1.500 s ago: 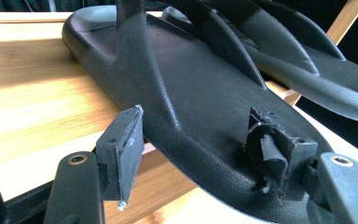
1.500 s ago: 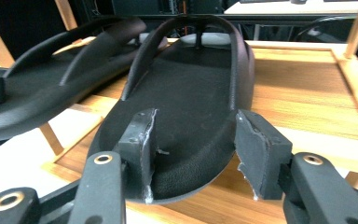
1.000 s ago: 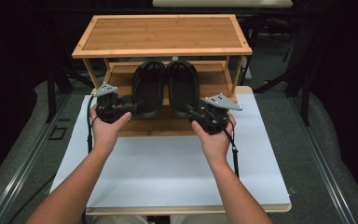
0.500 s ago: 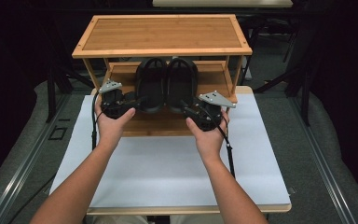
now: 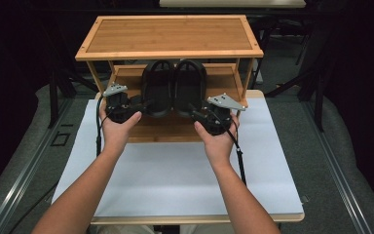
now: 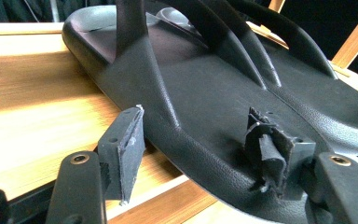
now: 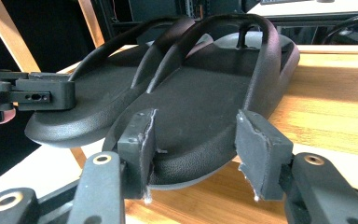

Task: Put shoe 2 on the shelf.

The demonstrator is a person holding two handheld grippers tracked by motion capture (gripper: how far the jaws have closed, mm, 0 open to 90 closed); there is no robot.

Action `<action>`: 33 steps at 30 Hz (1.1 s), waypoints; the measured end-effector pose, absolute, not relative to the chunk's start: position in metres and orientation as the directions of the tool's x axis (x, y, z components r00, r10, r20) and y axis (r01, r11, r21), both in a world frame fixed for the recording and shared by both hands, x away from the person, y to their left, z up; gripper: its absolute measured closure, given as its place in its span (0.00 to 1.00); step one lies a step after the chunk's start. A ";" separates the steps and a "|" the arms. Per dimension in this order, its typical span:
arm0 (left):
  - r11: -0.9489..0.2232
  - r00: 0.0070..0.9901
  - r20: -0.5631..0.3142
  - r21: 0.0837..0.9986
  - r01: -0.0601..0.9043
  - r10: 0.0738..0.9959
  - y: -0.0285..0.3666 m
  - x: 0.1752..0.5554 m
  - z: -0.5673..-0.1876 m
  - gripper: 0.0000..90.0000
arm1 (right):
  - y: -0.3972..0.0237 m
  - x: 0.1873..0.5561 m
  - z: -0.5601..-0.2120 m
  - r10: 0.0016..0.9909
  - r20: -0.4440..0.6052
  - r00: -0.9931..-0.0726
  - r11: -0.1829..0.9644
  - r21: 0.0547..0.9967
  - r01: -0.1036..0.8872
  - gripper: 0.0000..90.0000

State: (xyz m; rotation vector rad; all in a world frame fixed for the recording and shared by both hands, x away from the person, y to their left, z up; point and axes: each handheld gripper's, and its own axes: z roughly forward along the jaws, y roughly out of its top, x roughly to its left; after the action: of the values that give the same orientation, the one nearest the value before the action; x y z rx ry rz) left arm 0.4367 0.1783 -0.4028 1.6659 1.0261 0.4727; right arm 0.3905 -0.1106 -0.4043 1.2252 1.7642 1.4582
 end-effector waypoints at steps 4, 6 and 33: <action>-0.056 0.552 -0.185 0.919 0.390 0.813 0.181 0.436 -0.402 0.45 | -0.111 0.390 -0.403 0.887 0.132 -0.443 0.009 0.953 0.303 0.53; -0.060 0.555 -0.181 0.919 0.389 0.812 0.181 0.435 -0.401 0.46 | -0.111 0.390 -0.403 0.885 0.131 -0.447 0.011 0.953 0.301 0.54; -0.093 0.582 -0.127 0.939 0.332 0.803 0.205 0.406 -0.382 0.46 | -0.134 0.365 -0.388 0.887 0.079 -0.454 0.053 0.961 0.271 0.53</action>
State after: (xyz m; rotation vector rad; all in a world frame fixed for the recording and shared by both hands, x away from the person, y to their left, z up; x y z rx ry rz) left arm 0.4063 0.2048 -0.3818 1.6786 0.9546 0.5177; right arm 0.3647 -0.1336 -0.3878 1.1618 1.7764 1.4228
